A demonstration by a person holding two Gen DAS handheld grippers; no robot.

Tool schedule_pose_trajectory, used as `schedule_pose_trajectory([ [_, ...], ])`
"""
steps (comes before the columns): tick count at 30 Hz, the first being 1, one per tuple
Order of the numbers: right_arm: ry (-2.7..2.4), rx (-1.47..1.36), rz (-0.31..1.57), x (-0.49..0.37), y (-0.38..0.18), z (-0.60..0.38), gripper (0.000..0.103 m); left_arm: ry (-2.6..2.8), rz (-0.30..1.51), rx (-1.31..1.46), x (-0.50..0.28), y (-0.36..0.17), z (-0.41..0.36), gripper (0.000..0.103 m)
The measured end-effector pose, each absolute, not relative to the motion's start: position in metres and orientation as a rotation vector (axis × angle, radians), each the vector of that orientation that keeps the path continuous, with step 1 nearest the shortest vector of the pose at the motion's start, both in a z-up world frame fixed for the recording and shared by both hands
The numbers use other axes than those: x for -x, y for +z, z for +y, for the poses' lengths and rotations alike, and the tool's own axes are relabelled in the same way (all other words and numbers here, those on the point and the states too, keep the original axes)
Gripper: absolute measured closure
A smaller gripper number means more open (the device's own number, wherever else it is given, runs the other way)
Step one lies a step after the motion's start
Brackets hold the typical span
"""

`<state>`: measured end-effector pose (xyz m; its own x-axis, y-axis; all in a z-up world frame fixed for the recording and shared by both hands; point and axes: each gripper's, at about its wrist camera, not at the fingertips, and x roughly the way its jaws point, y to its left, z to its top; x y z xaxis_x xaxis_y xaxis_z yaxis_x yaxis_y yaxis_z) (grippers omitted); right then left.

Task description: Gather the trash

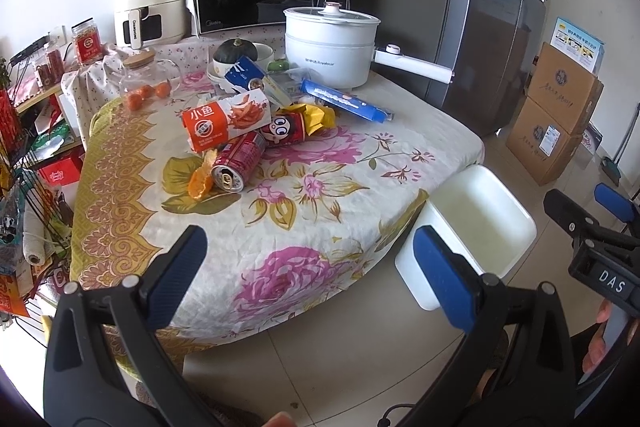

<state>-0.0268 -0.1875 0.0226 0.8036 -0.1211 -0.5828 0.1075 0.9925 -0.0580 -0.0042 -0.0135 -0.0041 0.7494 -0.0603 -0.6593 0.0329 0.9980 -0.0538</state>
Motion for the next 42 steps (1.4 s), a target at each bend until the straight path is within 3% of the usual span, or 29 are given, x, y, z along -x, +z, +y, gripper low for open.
schedule_pose_trajectory([
  [42, -0.010, 0.054, 0.641, 0.003, 0.050, -0.174, 0.000, -0.084, 0.735, 0.066, -0.017, 0.017, -0.001, 0.001],
])
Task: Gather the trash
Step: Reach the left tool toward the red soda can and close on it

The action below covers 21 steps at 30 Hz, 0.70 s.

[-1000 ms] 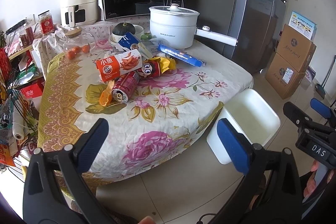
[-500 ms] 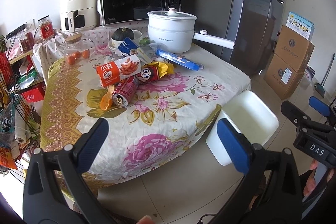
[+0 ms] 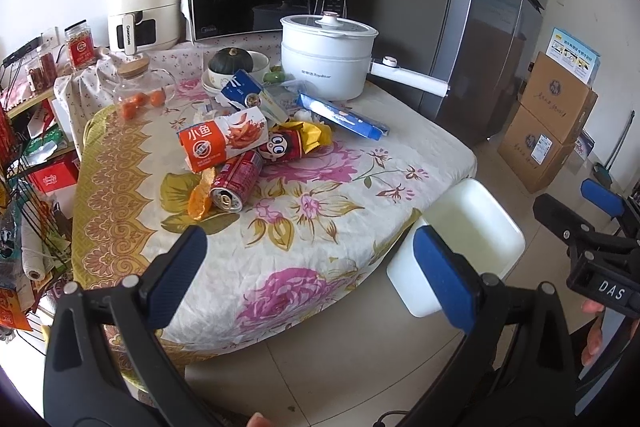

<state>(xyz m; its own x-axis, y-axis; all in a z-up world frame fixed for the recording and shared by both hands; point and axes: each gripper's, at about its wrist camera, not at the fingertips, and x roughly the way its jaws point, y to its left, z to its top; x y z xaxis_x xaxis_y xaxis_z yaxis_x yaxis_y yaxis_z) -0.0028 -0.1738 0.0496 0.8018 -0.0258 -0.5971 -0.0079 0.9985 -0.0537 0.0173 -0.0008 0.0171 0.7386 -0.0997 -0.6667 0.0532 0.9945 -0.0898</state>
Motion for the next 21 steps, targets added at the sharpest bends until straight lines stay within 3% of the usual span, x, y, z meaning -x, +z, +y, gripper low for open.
schedule_pose_trajectory([
  [21, 0.123, 0.098, 0.762, -0.094, 0.064, -0.145, 0.000, -0.014, 0.892, 0.060, -0.089, -0.002, 0.050, 0.001],
])
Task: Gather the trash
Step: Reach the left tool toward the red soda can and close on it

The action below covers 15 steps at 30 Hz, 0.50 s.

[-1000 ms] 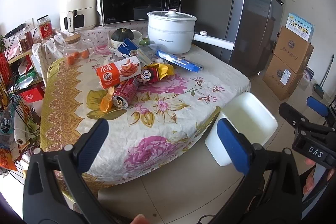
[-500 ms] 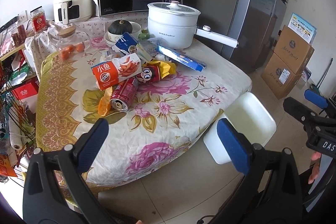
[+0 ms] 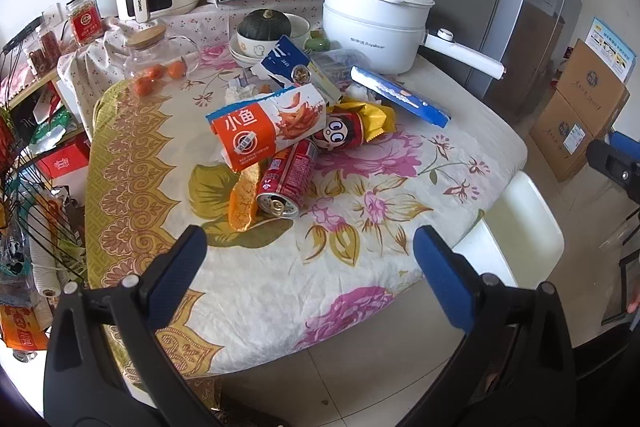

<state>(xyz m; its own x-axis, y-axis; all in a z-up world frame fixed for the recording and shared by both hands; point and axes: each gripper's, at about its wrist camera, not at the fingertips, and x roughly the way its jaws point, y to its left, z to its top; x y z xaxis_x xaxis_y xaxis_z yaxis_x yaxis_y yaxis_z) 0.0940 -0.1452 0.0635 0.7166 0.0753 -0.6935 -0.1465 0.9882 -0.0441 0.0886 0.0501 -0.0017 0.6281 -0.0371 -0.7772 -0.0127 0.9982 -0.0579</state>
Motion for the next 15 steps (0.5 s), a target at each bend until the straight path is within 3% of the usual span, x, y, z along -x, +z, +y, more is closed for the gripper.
schedule_pose_trajectory([
  [8, 0.210, 0.077, 0.863, -0.133, 0.045, -0.134, 0.000, -0.019, 0.913, 0.061, -0.115, -0.008, 0.050, 0.001],
  [15, 0.184, 0.002, 0.997, -0.168, 0.009, -0.150, 0.000, -0.020, 1.007, 0.104, -0.140, -0.049, 0.090, 0.001],
])
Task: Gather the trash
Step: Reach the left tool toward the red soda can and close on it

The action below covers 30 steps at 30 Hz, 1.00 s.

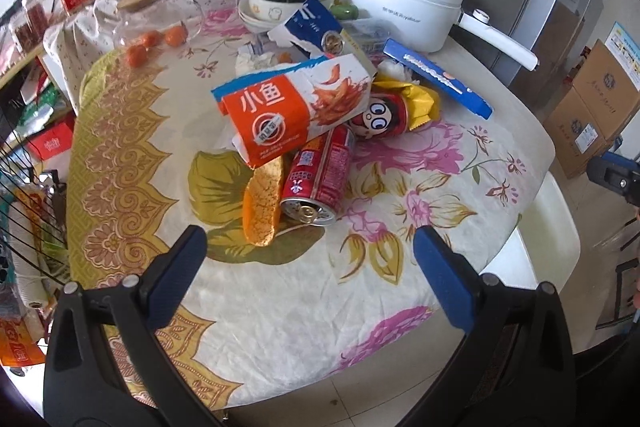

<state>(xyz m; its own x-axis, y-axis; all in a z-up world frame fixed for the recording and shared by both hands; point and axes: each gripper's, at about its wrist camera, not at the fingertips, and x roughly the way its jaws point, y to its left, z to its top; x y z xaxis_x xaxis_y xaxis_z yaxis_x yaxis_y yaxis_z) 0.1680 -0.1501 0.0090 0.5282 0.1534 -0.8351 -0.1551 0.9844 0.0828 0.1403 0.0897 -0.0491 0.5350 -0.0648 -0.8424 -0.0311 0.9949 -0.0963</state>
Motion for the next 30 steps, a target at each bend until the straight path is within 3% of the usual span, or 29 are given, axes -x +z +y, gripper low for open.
schedule_pose_trajectory([
  [6, 0.144, -0.085, 1.088, -0.195, -0.019, -0.158, 0.000, -0.079, 1.008, 0.123, -0.160, -0.066, 0.099, 0.002],
  [13, 0.168, -0.097, 1.143, -0.209, -0.034, -0.144, 0.000, -0.190, 0.973, 0.072, -0.183, -0.067, 0.073, 0.018],
  [21, 0.185, -0.076, 1.153, -0.208, -0.038, -0.133, 0.000, -0.151, 1.040, 0.033, -0.204, -0.098, 0.068, 0.022],
  [24, 0.179, -0.066, 1.155, -0.207, -0.039, -0.132, 0.000, -0.147, 1.038, 0.033, -0.206, -0.102, 0.068, 0.030],
  [27, 0.178, -0.058, 1.151, -0.206, -0.038, -0.132, 0.000, -0.141, 1.041, 0.007, -0.205, -0.105, 0.066, 0.049],
  [30, 0.176, -0.039, 1.144, -0.203, -0.036, -0.131, 0.000, -0.155, 1.043, 0.036, -0.201, -0.103, 0.069, 0.049],
])
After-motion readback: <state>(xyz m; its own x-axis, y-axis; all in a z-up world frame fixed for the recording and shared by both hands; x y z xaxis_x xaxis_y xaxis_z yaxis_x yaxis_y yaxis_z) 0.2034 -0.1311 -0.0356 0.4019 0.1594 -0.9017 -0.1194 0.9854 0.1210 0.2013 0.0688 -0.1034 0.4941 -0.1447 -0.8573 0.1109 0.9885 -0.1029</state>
